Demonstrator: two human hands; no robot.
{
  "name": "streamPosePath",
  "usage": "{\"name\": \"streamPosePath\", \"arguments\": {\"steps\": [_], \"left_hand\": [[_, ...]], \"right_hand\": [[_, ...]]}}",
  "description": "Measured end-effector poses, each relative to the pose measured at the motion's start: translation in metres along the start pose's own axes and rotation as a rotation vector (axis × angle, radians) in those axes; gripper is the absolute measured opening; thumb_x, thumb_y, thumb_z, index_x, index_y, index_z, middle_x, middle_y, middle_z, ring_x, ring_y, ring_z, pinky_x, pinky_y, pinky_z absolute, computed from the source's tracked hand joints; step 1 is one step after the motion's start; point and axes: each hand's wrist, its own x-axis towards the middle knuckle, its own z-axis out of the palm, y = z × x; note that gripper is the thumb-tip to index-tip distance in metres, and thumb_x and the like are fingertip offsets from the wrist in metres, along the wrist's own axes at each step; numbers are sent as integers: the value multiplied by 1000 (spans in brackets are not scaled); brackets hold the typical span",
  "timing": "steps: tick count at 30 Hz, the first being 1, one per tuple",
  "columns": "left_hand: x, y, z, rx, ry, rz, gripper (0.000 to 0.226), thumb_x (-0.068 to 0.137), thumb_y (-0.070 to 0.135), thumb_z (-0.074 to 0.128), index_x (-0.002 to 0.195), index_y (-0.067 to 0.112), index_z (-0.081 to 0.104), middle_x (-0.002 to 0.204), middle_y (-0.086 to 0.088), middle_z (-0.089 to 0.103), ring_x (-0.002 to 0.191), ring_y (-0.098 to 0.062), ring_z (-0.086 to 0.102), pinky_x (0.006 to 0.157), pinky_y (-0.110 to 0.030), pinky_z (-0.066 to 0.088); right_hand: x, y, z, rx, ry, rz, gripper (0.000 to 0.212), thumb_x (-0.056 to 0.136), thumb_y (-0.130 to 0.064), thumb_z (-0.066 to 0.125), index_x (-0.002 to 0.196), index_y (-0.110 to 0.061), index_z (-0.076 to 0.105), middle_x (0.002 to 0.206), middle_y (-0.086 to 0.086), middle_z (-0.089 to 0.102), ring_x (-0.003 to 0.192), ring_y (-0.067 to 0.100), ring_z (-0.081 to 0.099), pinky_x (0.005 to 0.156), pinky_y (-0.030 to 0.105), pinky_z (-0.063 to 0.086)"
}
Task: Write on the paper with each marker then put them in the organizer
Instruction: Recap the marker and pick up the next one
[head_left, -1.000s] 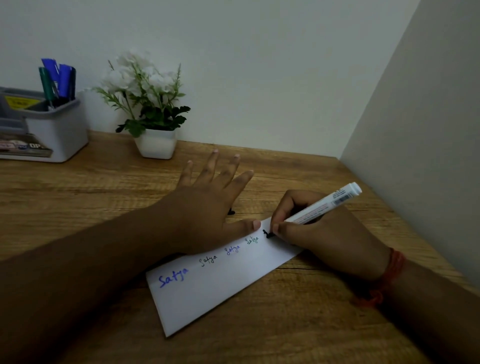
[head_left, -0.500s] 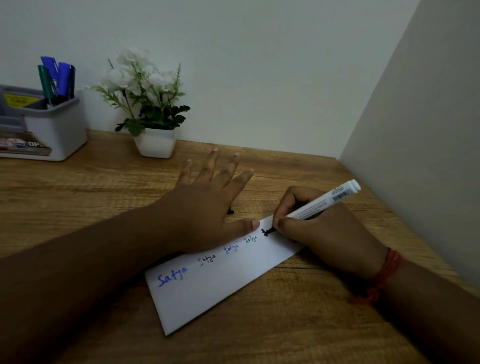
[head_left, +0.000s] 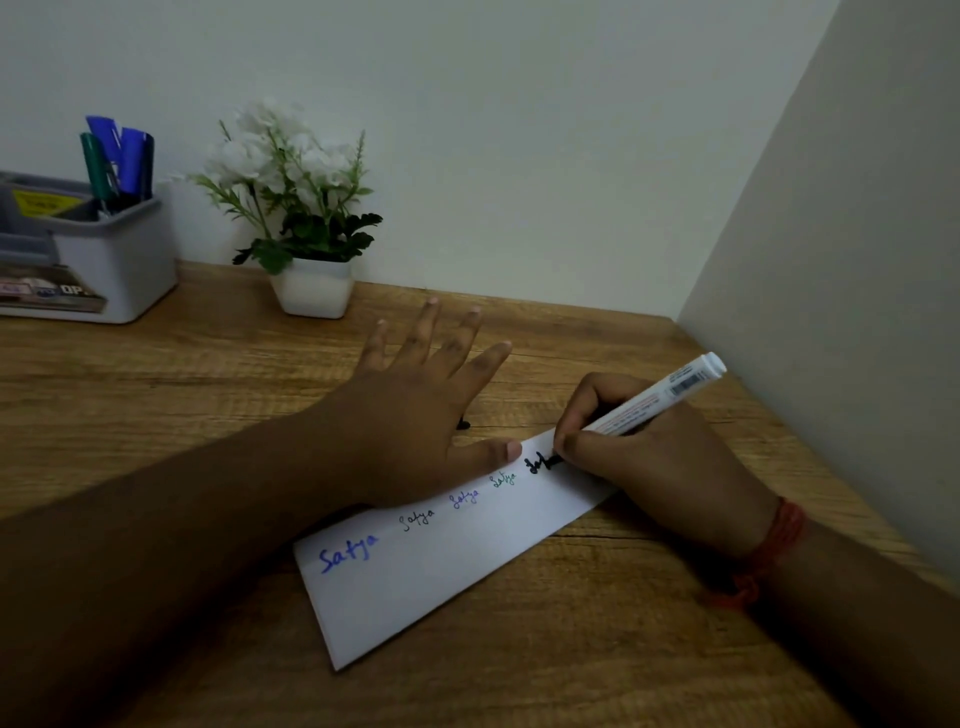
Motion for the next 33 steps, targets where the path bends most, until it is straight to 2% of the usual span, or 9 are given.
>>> {"name": "streamPosePath", "arguments": {"steps": [6,13,18,22,27,31,33], "left_hand": [[0,-1,1,-11,1,5,92,73,89,6,148,43,-22,155,9,-37,139,-22,-42,115,-63,-9],[1,-1,2,-2,6,7,92,74,89,6,148,43,-23,155,8,-37,139,-22,-41,115,-62,-10],[0,-1,0,-6,-6,2,93,72,89,5,148,43,-23,155,8,-38,138,-22,-42,115,-62,-10],[-1,1,-1,4,-11,3,93,71,89,4,147,43,-24,155,8,-38,139,-22,-42,115,-62,-9],[-1,0,-1,-4,-6,9,92,72,88,6,148,44,-23,155,9,-38,139,-22,-42,115,-62,-9],[1,-1,0,-7,-4,17,91,74,89,9,147,45,-24,154,9,-39,138,-22,-42,115,-63,-8],[1,-1,0,-11,-5,14,90,75,89,9,147,45,-24,154,10,-39,138,-21,-43,115,-63,-9]], "right_hand": [[1,1,1,-4,17,14,8,85,-13,72,77,-15,69,83,-3,74,79,10,69,62,20,54],[2,1,1,-17,40,-1,10,85,-11,70,76,-14,68,82,-3,73,76,8,68,57,14,50],[-1,0,0,-27,10,-8,10,82,-11,69,73,-15,66,82,0,72,79,12,69,64,28,56],[1,1,1,-47,55,-1,10,85,-12,69,75,-15,67,82,-2,74,77,11,68,59,20,53],[3,2,1,-40,57,14,10,85,-12,69,75,-16,67,82,-3,73,77,9,68,58,17,51],[3,2,1,-43,70,22,9,83,-13,69,75,-15,67,82,-3,74,77,9,68,57,17,51],[4,2,2,-41,76,25,8,83,-13,68,75,-15,66,81,-1,74,77,9,69,60,21,53]]}}
